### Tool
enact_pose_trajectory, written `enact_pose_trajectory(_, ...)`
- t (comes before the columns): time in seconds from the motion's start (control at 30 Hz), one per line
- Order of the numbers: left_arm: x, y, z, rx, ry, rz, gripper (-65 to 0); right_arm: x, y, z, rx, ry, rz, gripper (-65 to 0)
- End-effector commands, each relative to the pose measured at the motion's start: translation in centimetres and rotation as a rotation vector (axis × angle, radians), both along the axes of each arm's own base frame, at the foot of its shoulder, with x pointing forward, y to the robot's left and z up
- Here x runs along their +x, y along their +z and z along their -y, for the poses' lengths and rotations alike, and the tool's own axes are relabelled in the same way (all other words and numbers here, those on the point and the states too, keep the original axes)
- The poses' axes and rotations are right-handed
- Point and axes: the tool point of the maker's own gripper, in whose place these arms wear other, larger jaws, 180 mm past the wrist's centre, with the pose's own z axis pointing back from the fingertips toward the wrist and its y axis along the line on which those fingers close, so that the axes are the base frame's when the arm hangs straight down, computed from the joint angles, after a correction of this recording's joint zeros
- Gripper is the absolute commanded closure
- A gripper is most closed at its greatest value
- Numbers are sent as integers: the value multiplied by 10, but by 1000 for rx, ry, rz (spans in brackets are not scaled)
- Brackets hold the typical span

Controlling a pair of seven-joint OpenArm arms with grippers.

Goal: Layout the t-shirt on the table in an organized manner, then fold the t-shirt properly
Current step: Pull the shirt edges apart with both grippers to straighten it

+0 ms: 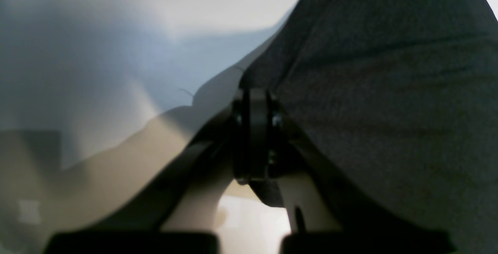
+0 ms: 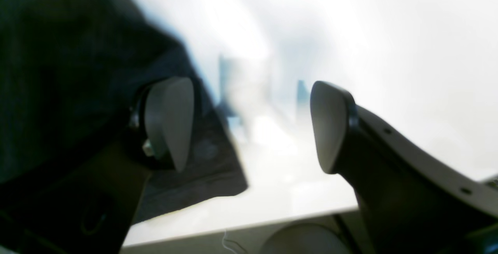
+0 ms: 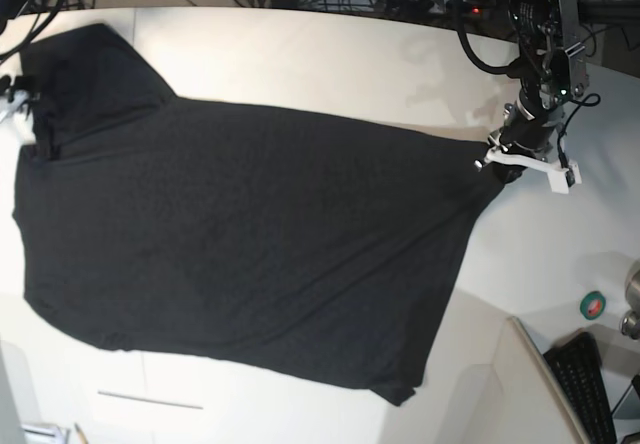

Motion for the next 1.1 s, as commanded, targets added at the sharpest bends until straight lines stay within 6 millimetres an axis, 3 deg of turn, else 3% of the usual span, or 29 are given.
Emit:
enact_pose_trajectory(0.0, 9, 12, -4, 19, -3, 46, 0, 11, 7, 10, -14, -3, 47, -432)
enact_pose_trajectory(0.17, 10, 13, -6, 19, 0, 50, 0, -12, -15, 0, 37, -18, -5, -431)
enact_pose_trajectory(0.47, 10, 13, -6, 19, 0, 50, 0, -29, -37, -19, 121, 7, -61, -408)
enact_pose_trajectory(0.53, 10, 13, -6, 19, 0, 50, 0, -31, -39, -25, 137, 10, -61, -318)
enact_pose_trajectory(0.67, 10, 14, -7, 21, 1, 50, 0, -32, -39, -25, 139, 3, -66, -14)
enact_pose_trajectory(0.77, 9, 13, -7, 21, 1, 48, 0, -37, -40, -24, 141, -4, -89, 0)
enact_pose_trajectory(0.93, 2, 16, -5, 30, -8, 49, 0, -48, -13, -2, 58, -54, -79, 0)
enact_pose_trajectory(1.07, -9, 26, -1, 48, -28, 61, 0, -60, 18, 2, -50, -19, -88, 0)
